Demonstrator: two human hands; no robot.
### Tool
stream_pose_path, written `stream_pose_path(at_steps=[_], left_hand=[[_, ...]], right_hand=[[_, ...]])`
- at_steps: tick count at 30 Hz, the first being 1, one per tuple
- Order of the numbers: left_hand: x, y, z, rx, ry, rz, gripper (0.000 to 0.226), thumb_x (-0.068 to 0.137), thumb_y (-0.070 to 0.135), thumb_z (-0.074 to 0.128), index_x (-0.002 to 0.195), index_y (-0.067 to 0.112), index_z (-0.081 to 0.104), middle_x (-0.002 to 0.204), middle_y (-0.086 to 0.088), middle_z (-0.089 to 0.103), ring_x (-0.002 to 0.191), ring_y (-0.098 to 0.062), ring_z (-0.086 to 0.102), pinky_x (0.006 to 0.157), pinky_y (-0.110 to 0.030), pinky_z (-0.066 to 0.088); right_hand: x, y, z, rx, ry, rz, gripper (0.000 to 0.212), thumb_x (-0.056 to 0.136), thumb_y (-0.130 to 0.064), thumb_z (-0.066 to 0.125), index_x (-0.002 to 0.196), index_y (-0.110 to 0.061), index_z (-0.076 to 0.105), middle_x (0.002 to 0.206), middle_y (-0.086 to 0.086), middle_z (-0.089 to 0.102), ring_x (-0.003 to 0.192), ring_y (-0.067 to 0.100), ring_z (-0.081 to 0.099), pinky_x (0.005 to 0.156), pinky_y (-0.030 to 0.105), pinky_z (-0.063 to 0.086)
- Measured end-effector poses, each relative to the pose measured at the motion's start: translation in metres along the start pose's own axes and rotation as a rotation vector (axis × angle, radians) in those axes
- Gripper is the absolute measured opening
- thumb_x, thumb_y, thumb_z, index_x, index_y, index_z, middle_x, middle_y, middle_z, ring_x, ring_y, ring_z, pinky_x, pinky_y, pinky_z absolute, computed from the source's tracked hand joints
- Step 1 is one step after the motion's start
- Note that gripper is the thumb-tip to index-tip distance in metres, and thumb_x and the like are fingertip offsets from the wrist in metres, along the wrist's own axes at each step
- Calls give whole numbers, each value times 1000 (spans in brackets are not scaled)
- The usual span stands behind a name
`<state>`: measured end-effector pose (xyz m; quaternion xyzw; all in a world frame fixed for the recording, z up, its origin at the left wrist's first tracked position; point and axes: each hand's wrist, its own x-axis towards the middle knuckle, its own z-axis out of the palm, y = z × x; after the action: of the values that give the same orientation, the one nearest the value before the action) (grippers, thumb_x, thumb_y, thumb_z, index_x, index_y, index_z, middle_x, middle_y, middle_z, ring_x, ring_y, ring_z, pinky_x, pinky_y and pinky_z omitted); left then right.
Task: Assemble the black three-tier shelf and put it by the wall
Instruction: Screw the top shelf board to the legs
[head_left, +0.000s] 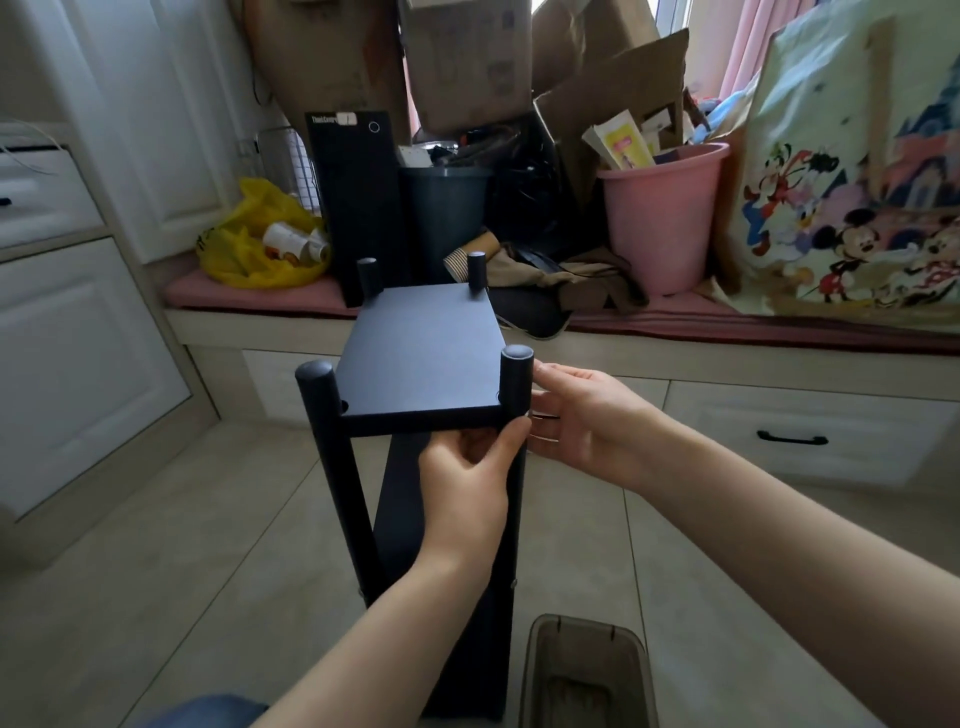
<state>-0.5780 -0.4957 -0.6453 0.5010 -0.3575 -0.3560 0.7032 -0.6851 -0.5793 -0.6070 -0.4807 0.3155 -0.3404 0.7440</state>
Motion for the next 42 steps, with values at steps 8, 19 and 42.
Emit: stream_pose_path(at_steps=[8,19,42], left_hand=[[0,16,-13,1174,7,164,63,92,74,38,74,19,64,75,0,67,83,-27,69,68,-35,49],[5,56,7,1714,56,638,42,75,57,73,79,19,56,74,0,60,63,-26,65,55,-28,30],[57,90,-109,1419,-318,273,74,90,73,24,155,39,30,165,12,24,156,-22,12,123,-50,11]], right_hand=[[8,3,-2,-17,-43,-40,21,92,-31,64,101,-13,70,97,13,74,69,21,69,72,37,53],[7,5,-10,19,-115,-58,19,79,-31,69,88,-16,75,91,13,74,68,21,68,65,34,56],[40,35,56,-11,-231,-26,29,96,-27,58,113,-4,62,112,16,73,108,26,70,86,35,57]])
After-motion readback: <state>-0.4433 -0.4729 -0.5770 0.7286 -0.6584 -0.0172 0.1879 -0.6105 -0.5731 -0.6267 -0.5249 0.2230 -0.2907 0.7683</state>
